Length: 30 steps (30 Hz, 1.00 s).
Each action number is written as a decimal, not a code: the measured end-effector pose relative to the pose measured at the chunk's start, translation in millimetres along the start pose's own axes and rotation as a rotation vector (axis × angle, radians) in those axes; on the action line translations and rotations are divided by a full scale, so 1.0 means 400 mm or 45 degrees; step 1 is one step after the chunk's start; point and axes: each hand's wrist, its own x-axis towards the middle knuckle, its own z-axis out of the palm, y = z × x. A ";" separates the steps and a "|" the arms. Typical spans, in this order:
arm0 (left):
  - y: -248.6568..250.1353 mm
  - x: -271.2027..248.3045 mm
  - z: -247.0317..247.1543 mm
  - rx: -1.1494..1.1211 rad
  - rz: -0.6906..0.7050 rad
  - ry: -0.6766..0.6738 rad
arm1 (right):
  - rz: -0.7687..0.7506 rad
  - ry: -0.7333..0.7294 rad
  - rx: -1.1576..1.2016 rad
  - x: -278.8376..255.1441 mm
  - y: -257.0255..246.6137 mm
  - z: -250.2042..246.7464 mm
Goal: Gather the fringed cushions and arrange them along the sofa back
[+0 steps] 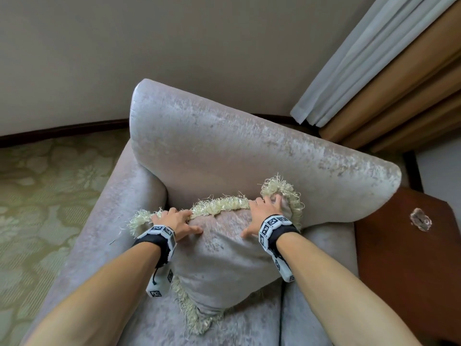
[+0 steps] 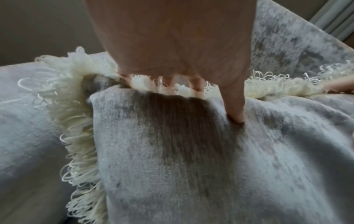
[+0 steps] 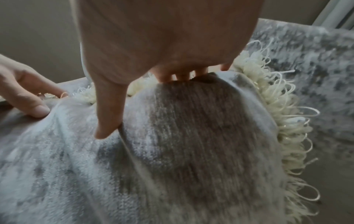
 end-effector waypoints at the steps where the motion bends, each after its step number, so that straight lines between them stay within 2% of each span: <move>1: 0.003 -0.007 0.006 0.013 0.014 0.004 | 0.002 -0.003 -0.010 -0.005 0.003 0.005; 5: 0.018 -0.045 0.032 0.132 0.105 0.110 | 0.017 0.028 -0.027 -0.024 0.017 0.026; 10: 0.043 -0.079 0.073 0.207 0.189 0.304 | -0.067 0.067 -0.026 -0.066 0.062 0.061; 16: 0.112 -0.112 0.074 0.284 0.251 0.190 | -0.099 0.035 -0.100 -0.122 0.126 0.098; 21: 0.142 -0.137 0.065 0.355 0.289 0.155 | 0.006 -0.051 0.069 -0.162 0.145 0.119; 26: 0.171 -0.146 0.002 0.466 0.350 0.200 | 0.075 -0.064 0.256 -0.176 0.178 0.084; 30: 0.209 -0.130 -0.100 0.595 0.401 0.265 | 0.176 -0.024 0.435 -0.184 0.201 0.077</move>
